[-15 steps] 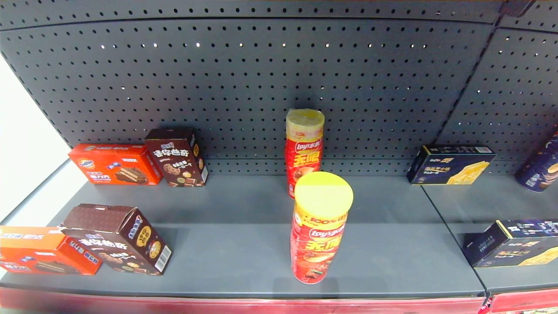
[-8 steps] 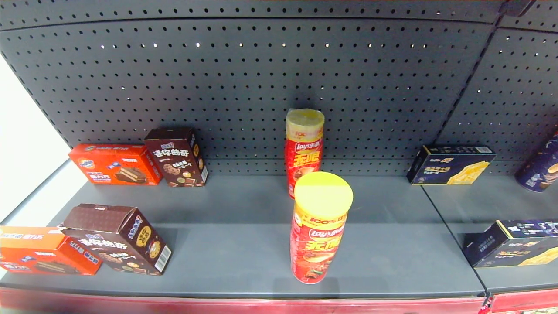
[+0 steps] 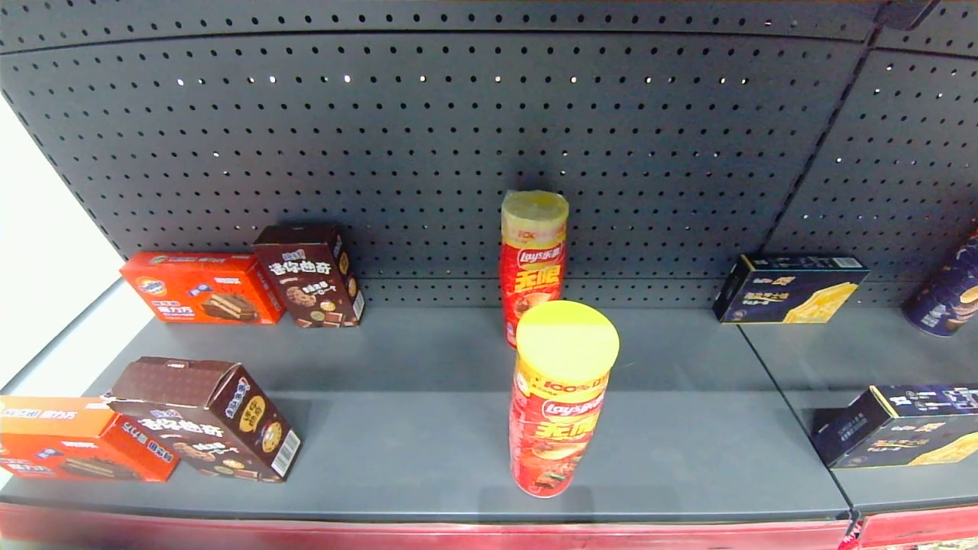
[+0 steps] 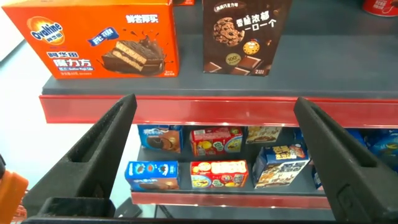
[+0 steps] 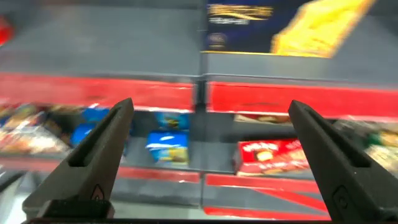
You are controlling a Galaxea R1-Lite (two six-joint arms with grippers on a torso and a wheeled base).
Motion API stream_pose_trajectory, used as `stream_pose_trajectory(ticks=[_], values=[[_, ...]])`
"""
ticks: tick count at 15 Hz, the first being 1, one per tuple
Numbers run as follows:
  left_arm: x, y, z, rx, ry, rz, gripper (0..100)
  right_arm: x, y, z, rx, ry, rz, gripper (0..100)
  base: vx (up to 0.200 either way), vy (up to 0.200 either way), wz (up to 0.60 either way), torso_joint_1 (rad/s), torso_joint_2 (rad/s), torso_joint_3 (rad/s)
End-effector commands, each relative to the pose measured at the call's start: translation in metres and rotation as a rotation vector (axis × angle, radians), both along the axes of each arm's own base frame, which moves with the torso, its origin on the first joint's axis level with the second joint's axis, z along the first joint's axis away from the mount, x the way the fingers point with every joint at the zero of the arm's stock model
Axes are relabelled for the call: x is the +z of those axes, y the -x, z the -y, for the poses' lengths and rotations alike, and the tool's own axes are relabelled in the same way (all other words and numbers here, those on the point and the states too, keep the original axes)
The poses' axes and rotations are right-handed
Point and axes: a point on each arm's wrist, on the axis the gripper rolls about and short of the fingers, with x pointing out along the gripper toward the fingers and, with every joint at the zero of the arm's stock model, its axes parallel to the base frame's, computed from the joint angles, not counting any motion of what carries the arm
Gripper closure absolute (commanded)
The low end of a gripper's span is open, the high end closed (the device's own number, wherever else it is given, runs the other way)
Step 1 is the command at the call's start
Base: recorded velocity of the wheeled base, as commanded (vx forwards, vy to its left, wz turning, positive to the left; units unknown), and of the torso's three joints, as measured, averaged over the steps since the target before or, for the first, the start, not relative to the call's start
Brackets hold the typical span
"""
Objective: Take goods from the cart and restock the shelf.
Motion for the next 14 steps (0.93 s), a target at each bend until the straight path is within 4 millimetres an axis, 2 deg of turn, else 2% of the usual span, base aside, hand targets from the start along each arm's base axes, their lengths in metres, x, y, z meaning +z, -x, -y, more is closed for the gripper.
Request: stream_pose_trajectory(ticks=[1,5,11,13,14], values=[[-0.0001,-0.0001,0.0,0.0,0.001,-0.002,0,-0.0006,0.001,-0.0001,-0.012,0.0,0.011,0,0.0,0.0,0.0,0.0,0.0,0.0],[-0.0001,-0.0001,0.0,0.0,-0.001,-0.002,0,-0.0016,0.0073,-0.0016,-0.114,-0.005,0.089,0,0.0,0.0,0.0,0.0,0.0,0.0],[-0.0001,-0.0001,-0.0001,0.007,0.002,-0.002,0,-0.002,0.0084,-0.0017,-0.072,-0.005,0.107,0,0.0,0.0,0.0,0.0,0.0,0.0],[-0.0001,-0.0001,0.0,-0.001,-0.004,-0.002,0,-0.002,0.0084,-0.0017,-0.071,-0.005,0.107,0,-0.2,0.0,0.0,0.0,0.0,0.005],[-0.0001,-0.0001,0.0,0.005,0.001,-0.002,0,-0.002,0.0084,-0.0017,-0.071,-0.005,0.107,0,0.0,0.0,0.0,0.0,0.0,0.0]])
